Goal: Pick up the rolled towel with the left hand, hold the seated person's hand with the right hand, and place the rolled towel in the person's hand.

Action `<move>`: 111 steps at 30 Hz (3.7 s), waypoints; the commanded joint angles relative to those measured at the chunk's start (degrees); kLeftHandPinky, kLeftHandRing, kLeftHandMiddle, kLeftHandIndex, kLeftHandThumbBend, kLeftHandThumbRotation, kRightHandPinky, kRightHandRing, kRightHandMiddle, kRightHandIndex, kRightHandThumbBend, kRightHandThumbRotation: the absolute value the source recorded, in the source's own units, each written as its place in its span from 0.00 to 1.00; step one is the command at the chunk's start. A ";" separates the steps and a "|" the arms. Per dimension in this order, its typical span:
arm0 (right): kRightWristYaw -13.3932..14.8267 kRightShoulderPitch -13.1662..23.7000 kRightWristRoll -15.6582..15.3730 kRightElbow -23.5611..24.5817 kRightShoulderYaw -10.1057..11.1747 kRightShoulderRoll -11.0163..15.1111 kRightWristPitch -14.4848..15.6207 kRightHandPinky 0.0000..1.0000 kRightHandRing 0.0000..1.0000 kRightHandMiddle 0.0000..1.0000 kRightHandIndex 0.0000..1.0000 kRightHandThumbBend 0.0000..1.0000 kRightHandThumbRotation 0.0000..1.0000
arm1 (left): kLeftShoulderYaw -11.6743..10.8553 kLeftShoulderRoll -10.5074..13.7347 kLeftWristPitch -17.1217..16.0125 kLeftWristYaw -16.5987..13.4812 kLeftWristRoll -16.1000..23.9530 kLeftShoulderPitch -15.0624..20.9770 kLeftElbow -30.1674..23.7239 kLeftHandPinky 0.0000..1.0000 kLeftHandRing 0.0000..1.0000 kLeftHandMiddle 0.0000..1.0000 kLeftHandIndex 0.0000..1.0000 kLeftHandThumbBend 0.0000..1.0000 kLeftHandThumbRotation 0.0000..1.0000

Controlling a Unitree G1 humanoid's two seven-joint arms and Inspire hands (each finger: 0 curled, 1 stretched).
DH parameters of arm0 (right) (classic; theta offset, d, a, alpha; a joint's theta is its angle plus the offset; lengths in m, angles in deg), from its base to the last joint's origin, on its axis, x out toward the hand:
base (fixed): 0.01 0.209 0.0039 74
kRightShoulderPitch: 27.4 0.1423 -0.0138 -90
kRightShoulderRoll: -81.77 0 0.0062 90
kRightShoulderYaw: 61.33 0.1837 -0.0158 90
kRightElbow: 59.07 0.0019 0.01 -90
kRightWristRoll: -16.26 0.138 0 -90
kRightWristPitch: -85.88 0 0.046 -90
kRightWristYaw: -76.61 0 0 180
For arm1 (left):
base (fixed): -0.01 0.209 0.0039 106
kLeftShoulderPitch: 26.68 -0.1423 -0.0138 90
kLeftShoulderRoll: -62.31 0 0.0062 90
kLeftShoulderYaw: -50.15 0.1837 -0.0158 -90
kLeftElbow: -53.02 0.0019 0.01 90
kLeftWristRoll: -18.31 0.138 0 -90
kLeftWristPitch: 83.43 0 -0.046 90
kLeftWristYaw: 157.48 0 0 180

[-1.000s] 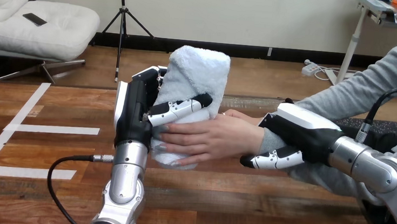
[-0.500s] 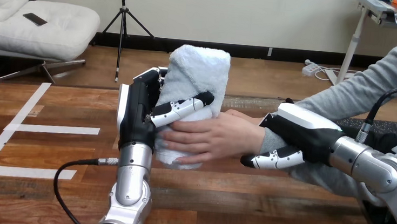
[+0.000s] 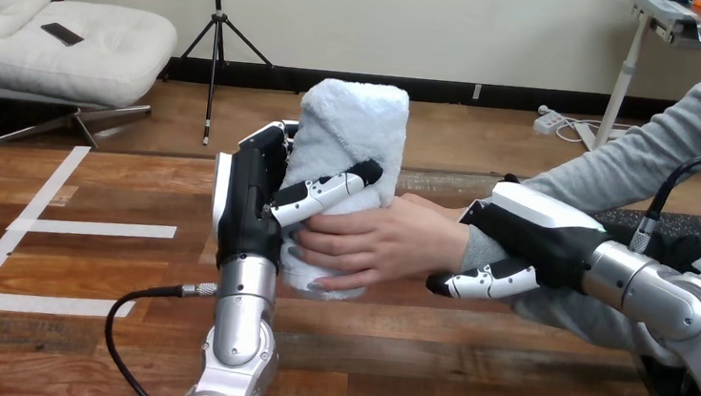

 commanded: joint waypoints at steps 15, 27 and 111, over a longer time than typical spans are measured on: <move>0.84 2.27 1.32 2.03 2.41 1.42 -0.47 0.15 0.19 0.24 0.24 0.54 0.47 | 2.31 -4.06 -1.16 0.43 2.15 4.79 -1.25 0.38 0.40 0.42 0.42 0.57 0.00; 1.14 2.19 1.19 1.72 2.40 1.69 -0.89 0.16 0.20 0.25 0.24 0.55 0.49 | 1.52 -4.20 -0.56 2.38 0.87 4.62 -1.39 0.36 0.38 0.41 0.42 0.58 0.00; 0.06 -0.31 2.17 2.41 2.97 2.28 1.67 0.70 0.78 0.80 0.82 1.00 0.86 | 2.68 -0.24 -0.12 21.08 -4.84 -16.32 -25.07 0.81 0.85 0.84 0.81 0.96 1.00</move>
